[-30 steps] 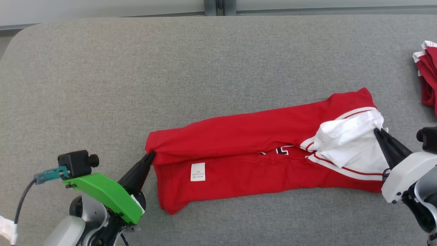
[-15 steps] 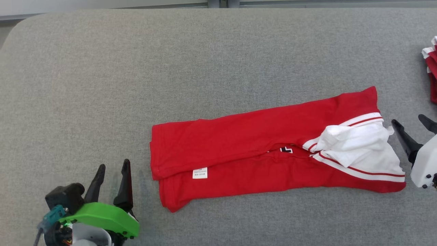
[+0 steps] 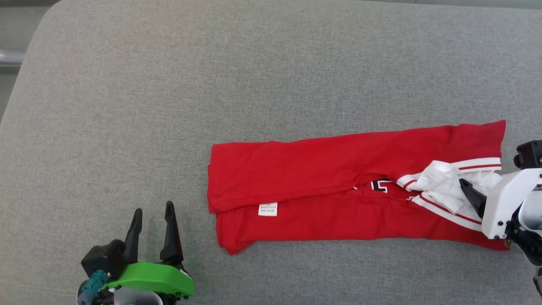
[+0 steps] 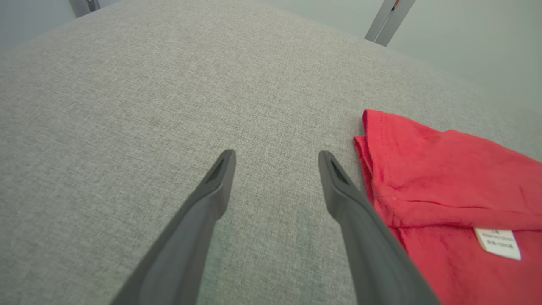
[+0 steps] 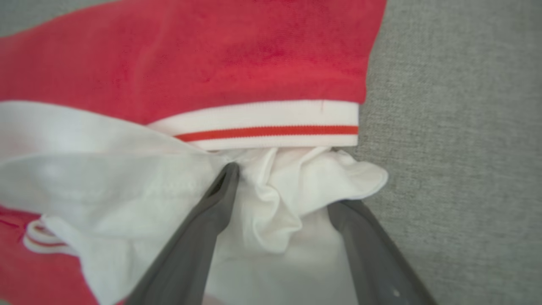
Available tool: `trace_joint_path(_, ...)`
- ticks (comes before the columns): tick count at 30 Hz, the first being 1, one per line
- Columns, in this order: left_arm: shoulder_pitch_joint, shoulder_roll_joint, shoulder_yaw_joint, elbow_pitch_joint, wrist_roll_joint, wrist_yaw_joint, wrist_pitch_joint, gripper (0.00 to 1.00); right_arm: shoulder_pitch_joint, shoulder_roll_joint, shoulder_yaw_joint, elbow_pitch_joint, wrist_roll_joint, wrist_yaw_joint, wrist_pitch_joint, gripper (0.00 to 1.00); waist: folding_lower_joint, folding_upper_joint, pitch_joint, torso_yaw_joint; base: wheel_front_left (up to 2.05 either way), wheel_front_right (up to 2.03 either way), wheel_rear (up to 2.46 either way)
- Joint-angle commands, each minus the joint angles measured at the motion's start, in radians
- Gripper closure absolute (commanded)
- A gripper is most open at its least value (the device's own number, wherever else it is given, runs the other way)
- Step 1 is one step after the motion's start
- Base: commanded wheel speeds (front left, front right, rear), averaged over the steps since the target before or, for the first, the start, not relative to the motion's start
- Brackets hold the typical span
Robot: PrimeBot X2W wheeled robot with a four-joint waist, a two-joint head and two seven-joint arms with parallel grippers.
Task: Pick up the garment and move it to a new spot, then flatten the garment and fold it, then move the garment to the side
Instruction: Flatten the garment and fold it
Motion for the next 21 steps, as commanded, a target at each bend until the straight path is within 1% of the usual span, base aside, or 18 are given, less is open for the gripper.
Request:
trace_joint_path(1,0.010,-0.017,0.021,0.005,0.026,-0.019,-0.003,0.00,0.012,0.028,0.031,0.042,0.017,0.007,0.010,0.00,0.0000,0.0000,-0.012,0.006,0.00,0.00,0.00)
trace_joint_path(5,0.026,-0.058,0.061,0.019,0.098,-0.088,-0.003,0.00,-0.016,0.054,0.065,0.122,0.059,0.007,-0.021,0.00,0.0000,0.0000,-0.019,0.009,0.00,0.00,0.00)
trace_joint_path(6,0.029,-0.065,0.067,0.025,0.111,-0.103,-0.003,0.00,-0.025,0.057,0.070,0.146,0.064,0.008,-0.035,0.22,0.0000,0.0000,-0.021,0.010,0.00,0.00,0.00)
trace_joint_path(7,0.032,-0.072,0.070,0.034,0.131,-0.122,-0.003,0.00,-0.037,0.062,0.070,0.177,0.075,0.007,-0.055,0.65,0.0000,0.0000,-0.026,0.013,0.00,0.00,0.00)
trace_joint_path(8,0.037,-0.081,0.075,0.039,0.145,-0.134,-0.003,0.00,-0.046,0.066,0.074,0.198,0.086,0.007,-0.074,0.96,0.0000,0.0000,-0.031,0.016,0.00,0.00,0.00)
trace_joint_path(9,0.044,-0.091,0.079,0.048,0.156,-0.148,-0.003,0.00,-0.059,0.067,0.065,0.224,0.099,0.007,-0.105,1.00,0.0000,0.0000,-0.038,0.021,0.00,0.00,0.00)
trace_joint_path(12,0.063,-0.110,0.091,0.065,0.172,-0.180,-0.003,0.00,-0.074,0.031,0.046,0.267,0.117,0.004,-0.177,1.00,0.0000,0.0000,-0.065,0.031,0.00,0.00,0.00)
trace_joint_path(15,0.092,-0.122,0.099,0.082,0.187,-0.203,-0.003,0.00,-0.073,-0.038,0.013,0.294,0.144,0.002,-0.204,1.00,0.0000,0.0000,-0.101,0.035,0.00,0.00,0.00)
trace_joint_path(18,0.112,-0.127,0.099,0.100,0.194,-0.220,-0.003,0.00,-0.061,-0.115,-0.026,0.292,0.173,0.002,-0.196,1.00,0.0000,0.0000,-0.132,0.036,0.00,0.00,0.00)
trace_joint_path(21,0.134,-0.129,0.098,0.121,0.189,-0.236,-0.003,0.00,-0.030,-0.213,-0.096,0.287,0.193,0.003,-0.168,1.00,0.0000,0.0000,-0.160,0.039,0.00,0.00,0.00)
